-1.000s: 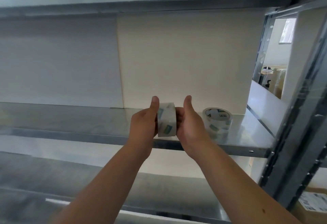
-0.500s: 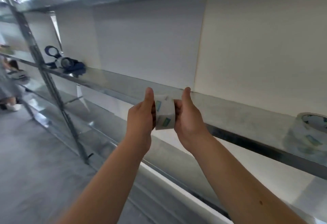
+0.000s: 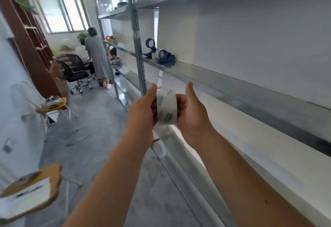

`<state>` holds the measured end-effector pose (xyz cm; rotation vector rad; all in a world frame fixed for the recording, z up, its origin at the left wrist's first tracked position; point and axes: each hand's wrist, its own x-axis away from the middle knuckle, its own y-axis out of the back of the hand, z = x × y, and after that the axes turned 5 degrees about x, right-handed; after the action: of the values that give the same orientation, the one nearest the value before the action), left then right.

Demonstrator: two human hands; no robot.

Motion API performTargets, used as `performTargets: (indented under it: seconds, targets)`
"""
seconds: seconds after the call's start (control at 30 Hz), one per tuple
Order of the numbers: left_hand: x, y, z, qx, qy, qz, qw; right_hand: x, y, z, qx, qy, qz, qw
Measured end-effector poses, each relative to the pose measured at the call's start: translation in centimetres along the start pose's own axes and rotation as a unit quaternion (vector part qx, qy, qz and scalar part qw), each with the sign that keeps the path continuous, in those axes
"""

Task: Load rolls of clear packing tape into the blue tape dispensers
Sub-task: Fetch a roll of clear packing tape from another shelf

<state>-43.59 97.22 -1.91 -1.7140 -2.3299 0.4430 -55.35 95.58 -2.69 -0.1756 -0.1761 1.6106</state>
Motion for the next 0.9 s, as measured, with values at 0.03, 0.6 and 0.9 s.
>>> performTargets:
  seconds: [0.03, 0.6, 0.9]
  targets:
    - [-1.1, 1.9, -0.7, 0.000, -0.004, -0.004, 1.000, -0.8, -2.1, -0.6, -0.002, -0.001, 0.009, 1.000]
    - [-16.2, 23.5, -7.2, 0.005, -0.057, -0.098, 0.994, -13.5, -27.0, -7.6, -0.032, -0.032, 0.181, 0.982]
    - [-29.8, 26.9, -6.6, 0.031, -0.063, -0.160, 0.985, -26.9, -32.9, -10.9, -0.023, -0.041, 0.234, 0.971]
